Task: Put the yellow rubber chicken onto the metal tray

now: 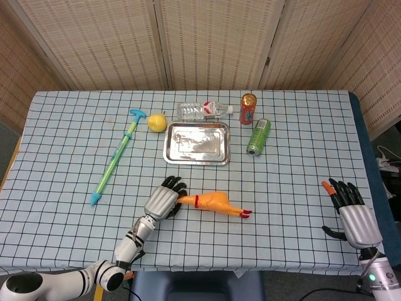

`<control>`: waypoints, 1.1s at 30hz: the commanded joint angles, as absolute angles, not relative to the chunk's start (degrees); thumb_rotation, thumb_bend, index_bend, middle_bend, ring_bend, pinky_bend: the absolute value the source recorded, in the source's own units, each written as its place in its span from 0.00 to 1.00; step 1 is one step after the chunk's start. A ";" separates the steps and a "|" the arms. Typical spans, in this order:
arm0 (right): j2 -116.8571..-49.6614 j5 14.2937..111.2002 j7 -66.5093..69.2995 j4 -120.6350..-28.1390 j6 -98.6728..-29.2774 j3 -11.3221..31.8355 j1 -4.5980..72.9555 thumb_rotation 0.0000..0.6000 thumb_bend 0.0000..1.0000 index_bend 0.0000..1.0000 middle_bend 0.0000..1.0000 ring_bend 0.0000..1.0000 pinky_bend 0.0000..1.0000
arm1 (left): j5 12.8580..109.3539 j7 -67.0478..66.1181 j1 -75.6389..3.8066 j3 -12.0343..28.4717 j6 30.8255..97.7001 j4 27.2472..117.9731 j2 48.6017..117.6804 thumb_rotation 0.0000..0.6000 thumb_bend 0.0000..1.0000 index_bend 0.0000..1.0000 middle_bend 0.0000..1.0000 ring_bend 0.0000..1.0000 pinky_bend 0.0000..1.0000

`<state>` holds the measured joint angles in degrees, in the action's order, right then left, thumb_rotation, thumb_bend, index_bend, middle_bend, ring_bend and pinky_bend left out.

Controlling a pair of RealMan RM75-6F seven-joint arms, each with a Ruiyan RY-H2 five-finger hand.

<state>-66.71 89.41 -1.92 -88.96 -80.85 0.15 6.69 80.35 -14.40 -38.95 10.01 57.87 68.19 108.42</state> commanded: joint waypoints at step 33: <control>-71.87 78.57 -0.45 -111.88 -50.85 7.77 31.37 1.00 0.05 0.00 0.00 0.00 0.00 | 83.62 -10.28 -34.75 7.52 67.09 92.41 96.48 1.00 0.76 0.71 0.46 0.24 0.18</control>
<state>-68.31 82.54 1.58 -112.37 -53.46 5.51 28.46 83.45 -9.89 -34.91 7.61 66.75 91.79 96.86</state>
